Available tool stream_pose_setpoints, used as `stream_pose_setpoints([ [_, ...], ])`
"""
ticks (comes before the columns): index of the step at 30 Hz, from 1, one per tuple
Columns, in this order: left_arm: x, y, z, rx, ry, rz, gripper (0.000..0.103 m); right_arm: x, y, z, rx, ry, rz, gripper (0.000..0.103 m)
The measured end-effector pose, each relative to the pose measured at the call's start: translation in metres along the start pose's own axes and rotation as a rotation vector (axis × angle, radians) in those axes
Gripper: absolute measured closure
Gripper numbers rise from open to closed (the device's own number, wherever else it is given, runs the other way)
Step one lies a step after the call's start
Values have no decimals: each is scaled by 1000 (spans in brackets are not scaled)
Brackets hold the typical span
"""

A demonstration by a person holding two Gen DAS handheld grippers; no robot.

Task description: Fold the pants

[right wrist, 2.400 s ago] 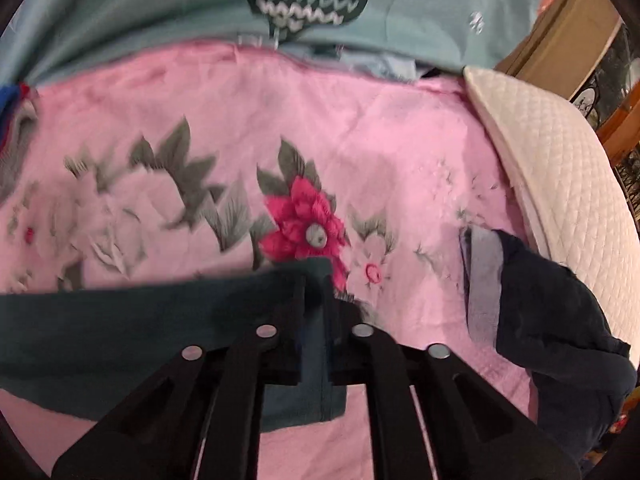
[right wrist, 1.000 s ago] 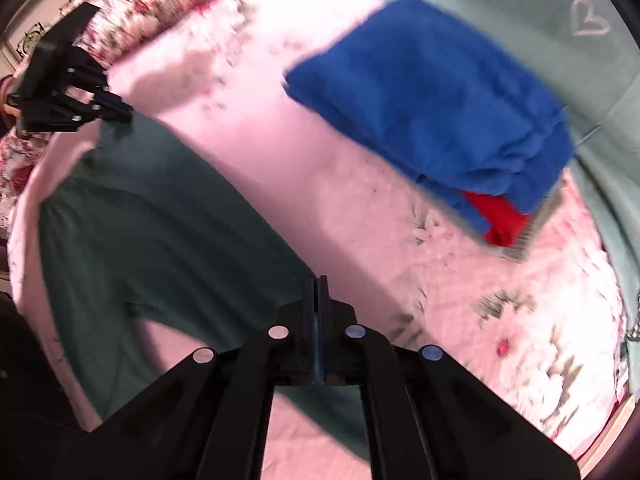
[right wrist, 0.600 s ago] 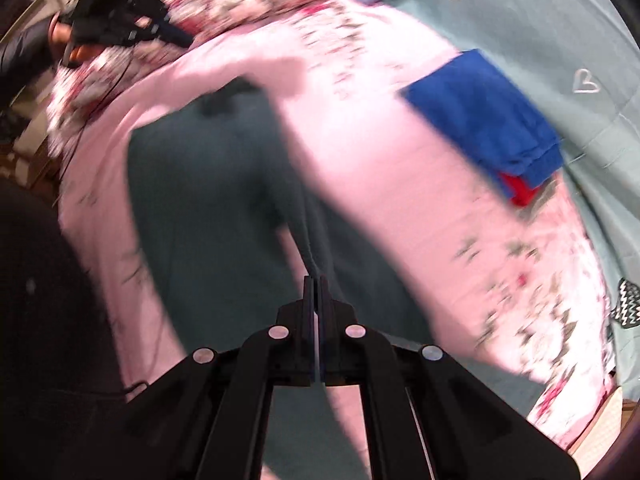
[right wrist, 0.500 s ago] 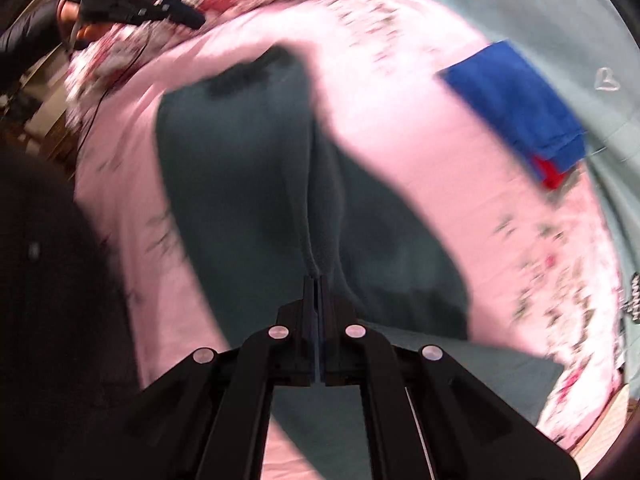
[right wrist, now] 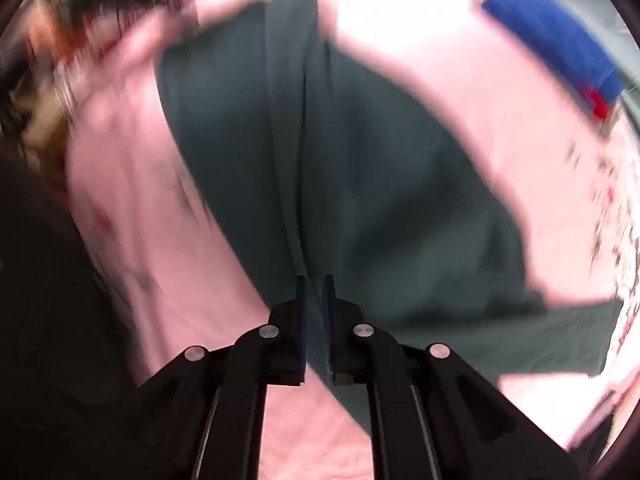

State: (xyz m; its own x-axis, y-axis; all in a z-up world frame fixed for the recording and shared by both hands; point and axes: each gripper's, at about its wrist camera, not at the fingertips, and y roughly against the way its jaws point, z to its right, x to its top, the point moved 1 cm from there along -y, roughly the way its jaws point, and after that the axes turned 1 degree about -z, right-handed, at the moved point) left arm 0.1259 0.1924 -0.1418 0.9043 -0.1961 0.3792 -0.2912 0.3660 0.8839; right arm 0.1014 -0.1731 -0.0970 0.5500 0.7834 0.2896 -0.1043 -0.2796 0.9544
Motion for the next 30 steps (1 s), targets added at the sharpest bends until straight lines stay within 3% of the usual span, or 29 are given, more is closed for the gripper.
stream_pose_setpoints([
  [1,-4,-8,0,-1,5,-19,82,17,6,0,-5,-28,58,58],
  [3,-12,-24,1,1,23,-34,82,62,4,-1,49,-70,164,57],
  [6,-18,-21,-6,-34,96,11,80,116,-18,-4,53,-79,218,57],
  [9,-23,-21,-13,-73,150,39,80,162,-60,2,86,-99,180,58],
  [12,-26,-20,-15,-81,161,58,80,184,-96,6,96,-104,109,58],
  [13,-26,-19,-15,-89,172,58,80,188,-104,4,101,-101,87,71],
  [15,-21,-12,-18,-49,182,47,80,184,-110,1,120,-82,61,81],
  [17,-11,11,-25,-31,163,102,72,180,-106,-3,138,-64,82,84],
  [19,10,31,-30,-16,128,168,37,175,-106,-6,144,-55,85,84],
  [21,38,38,-33,-9,47,189,31,175,-108,-10,138,-43,86,84],
  [23,71,27,-39,-69,-30,145,31,174,-110,-10,128,-42,90,84],
  [27,114,-10,-50,-230,-63,13,35,172,-109,-7,138,-69,113,85],
  [29,121,-24,-46,-274,-111,-43,48,170,-107,-5,137,-74,118,85],
  [30,122,-30,-41,-270,-133,-65,65,169,-106,-6,131,-71,121,87],
])
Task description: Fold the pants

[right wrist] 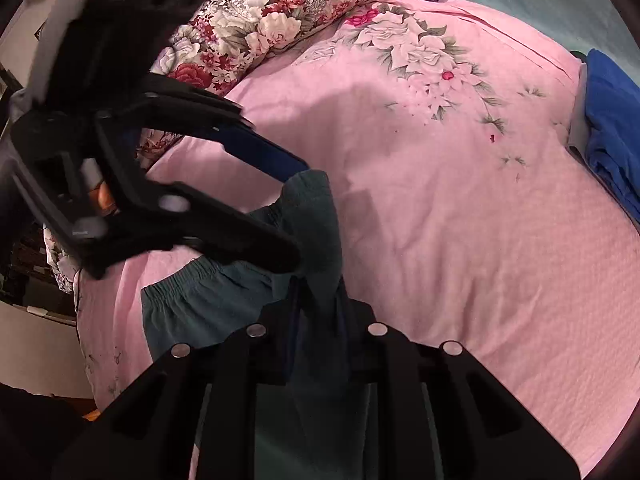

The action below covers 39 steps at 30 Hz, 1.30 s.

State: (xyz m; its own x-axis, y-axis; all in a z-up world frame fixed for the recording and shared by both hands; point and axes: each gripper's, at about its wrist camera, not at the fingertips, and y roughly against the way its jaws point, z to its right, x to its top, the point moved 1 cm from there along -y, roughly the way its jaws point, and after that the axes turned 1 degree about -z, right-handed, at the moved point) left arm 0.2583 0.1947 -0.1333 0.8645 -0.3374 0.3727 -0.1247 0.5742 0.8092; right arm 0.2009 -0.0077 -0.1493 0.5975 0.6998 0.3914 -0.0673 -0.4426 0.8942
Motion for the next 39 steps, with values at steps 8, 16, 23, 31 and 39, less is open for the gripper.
stream_pose_setpoints([
  [8,-38,48,33,76,-83,88,97,-13,44,-47,40,130,87,100],
  [16,-137,73,72,143,-21,112,97,-58,22,-120,136,285,26,100],
  [23,-187,22,46,221,91,34,96,-79,-36,-124,142,193,-67,99],
  [31,-179,83,67,345,180,202,22,-108,52,-79,26,-65,67,52],
  [39,-77,25,169,121,96,368,17,-217,186,115,-352,-753,218,52],
])
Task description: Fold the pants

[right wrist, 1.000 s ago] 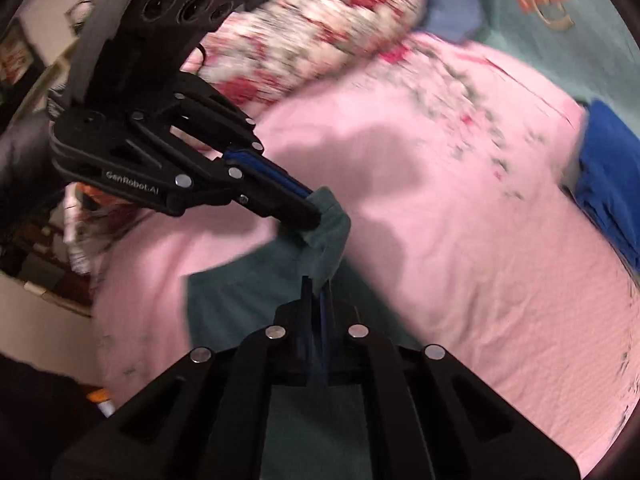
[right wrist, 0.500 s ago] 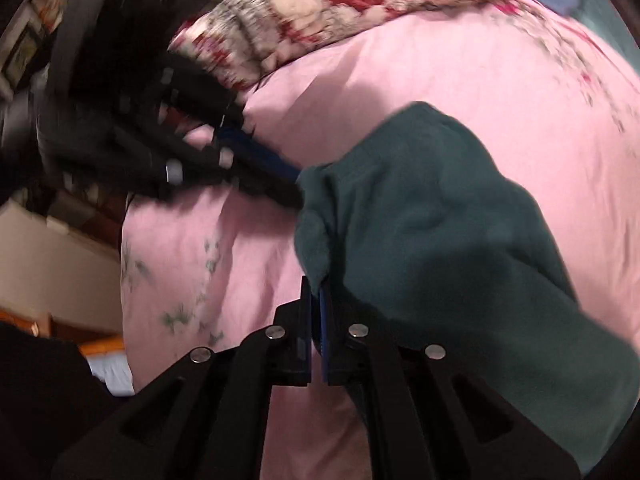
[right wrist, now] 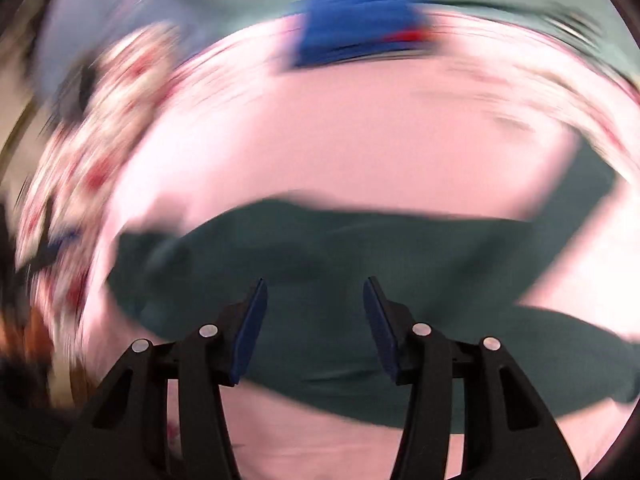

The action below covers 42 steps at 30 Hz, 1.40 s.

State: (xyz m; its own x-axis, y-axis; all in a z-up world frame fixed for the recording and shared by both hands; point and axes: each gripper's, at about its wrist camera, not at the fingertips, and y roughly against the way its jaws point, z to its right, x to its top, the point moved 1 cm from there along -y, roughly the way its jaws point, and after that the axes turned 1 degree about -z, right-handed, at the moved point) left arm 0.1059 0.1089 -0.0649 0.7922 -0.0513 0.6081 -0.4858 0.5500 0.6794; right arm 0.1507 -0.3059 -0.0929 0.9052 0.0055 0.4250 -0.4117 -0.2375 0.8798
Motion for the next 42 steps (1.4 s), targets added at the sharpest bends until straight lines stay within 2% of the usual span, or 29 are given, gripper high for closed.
stream_pose_setpoints([
  [2,10,-57,53,-21,-63,-52,17,32,9,54,-155,-94,40,52],
  [4,13,-106,92,-36,-79,-115,19,58,10,95,-189,-176,54,52],
  [6,12,-147,125,-61,-78,-190,19,84,5,130,-157,-263,54,52],
  [8,9,-185,149,-39,-70,-238,24,102,-4,150,-119,-289,37,52],
  [11,0,-218,164,9,-83,-311,39,126,-27,167,-76,-269,-3,55],
  [12,-5,-222,165,24,-88,-330,45,132,-37,175,-78,-256,-22,57],
  [13,-12,-225,171,63,-107,-333,45,137,-47,178,-77,-246,-31,62],
  [17,-17,-231,185,147,-160,-335,45,155,-87,189,-94,-216,-63,64],
  [18,-18,-231,188,160,-168,-336,45,157,-96,188,-113,-209,-70,64],
  [19,-19,-232,192,175,-181,-341,51,158,-99,183,-143,-185,-54,64],
  [21,-21,-232,199,208,-224,-346,55,159,-102,173,-206,-130,-50,65],
  [22,-24,-233,203,237,-269,-345,65,158,-102,171,-247,-116,-51,80],
  [23,-26,-233,206,261,-304,-345,70,158,-102,171,-268,-109,-53,86],
  [24,-29,-234,210,281,-328,-341,75,158,-100,174,-244,-112,-59,102],
  [25,-30,-233,211,292,-344,-334,78,157,-96,179,-231,-125,-66,101],
  [26,-31,-232,212,291,-344,-330,81,156,-89,184,-214,-146,-66,101],
  [28,-29,-220,203,272,-329,-328,92,153,-68,190,-128,-176,-25,101],
  [32,-27,-214,206,262,-362,-300,95,137,13,209,55,-242,126,101],
  [35,-27,-204,215,245,-401,-269,95,112,68,228,159,-303,211,101],
  [38,-31,-190,223,213,-441,-246,95,58,127,259,235,-376,298,101],
  [41,-38,-181,231,186,-491,-248,95,-2,147,281,243,-423,314,101],
  [42,-41,-181,232,179,-501,-262,95,-32,145,291,231,-456,300,101],
])
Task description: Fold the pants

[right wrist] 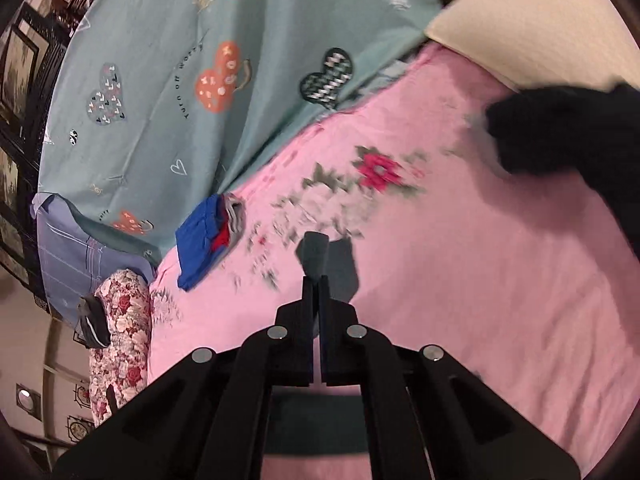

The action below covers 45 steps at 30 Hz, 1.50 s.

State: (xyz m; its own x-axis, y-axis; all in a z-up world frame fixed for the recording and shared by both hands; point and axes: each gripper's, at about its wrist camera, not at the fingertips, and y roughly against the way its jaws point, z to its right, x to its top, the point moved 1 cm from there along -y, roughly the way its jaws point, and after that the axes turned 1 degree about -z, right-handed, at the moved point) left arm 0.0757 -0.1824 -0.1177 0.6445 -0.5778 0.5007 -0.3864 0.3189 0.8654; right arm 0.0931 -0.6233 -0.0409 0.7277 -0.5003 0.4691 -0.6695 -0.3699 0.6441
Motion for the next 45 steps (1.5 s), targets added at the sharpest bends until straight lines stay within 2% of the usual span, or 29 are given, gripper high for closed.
stream_pose_setpoints([
  [6,-17,-20,17,-28,-67,-100,95,-105,-2,91,-150,-219,-129,101],
  [8,-21,-23,19,-23,-76,-108,95,-117,-2,100,-223,-216,-169,96],
  [9,-21,-24,19,-21,-79,-111,95,-117,1,104,-220,-224,-171,96],
  [11,-20,-22,18,-21,-71,-117,94,-108,14,104,-179,-254,-132,81],
  [12,-20,-23,18,-21,-63,-120,94,-98,22,98,-173,-239,-83,69],
  [15,-18,-24,20,-2,-60,-117,94,-65,24,73,-149,-123,-30,69],
  [17,-19,-24,23,18,-61,-115,94,-53,4,62,-170,-46,-76,69],
  [19,-19,-24,23,27,-50,-115,94,-50,-28,60,-245,35,-165,69],
  [21,-19,-24,22,30,-34,-115,93,-55,-59,61,-281,93,-289,71],
  [22,-19,-24,21,33,-25,-114,93,-61,-69,61,-292,131,-322,84],
  [23,-19,-24,21,36,-20,-114,92,-63,-73,57,-317,186,-334,86],
  [25,-18,-23,22,42,-14,-116,92,-59,-67,43,-339,280,-289,93],
  [29,-17,-22,24,47,-6,-114,90,-43,-43,28,-317,325,-107,93],
  [30,-16,-23,25,49,-4,-113,90,-45,-49,28,-342,346,-93,93],
  [32,-16,-25,26,56,-6,-115,89,-53,-75,41,-449,359,-151,91],
  [33,-15,-25,26,57,-7,-115,88,-59,-84,52,-493,365,-185,85],
  [34,-15,-26,25,56,-6,-121,86,-64,-87,60,-511,360,-186,70],
  [35,-15,-25,24,52,-2,-130,83,-63,-84,61,-528,341,-161,65],
  [36,-16,-21,23,48,3,-131,76,-61,-78,60,-544,317,-149,60],
  [37,-16,-14,21,44,8,-121,67,-60,-70,57,-566,301,-124,60],
  [39,-19,5,18,29,22,-82,56,-57,-46,44,-647,285,-17,58],
  [41,-25,30,12,39,10,-39,47,-53,-31,21,-625,281,23,58],
  [43,-36,52,-9,119,27,-18,41,-59,-32,-12,-508,318,20,58],
  [45,-48,65,-41,185,84,-22,41,-75,-49,-52,-349,396,-45,58],
])
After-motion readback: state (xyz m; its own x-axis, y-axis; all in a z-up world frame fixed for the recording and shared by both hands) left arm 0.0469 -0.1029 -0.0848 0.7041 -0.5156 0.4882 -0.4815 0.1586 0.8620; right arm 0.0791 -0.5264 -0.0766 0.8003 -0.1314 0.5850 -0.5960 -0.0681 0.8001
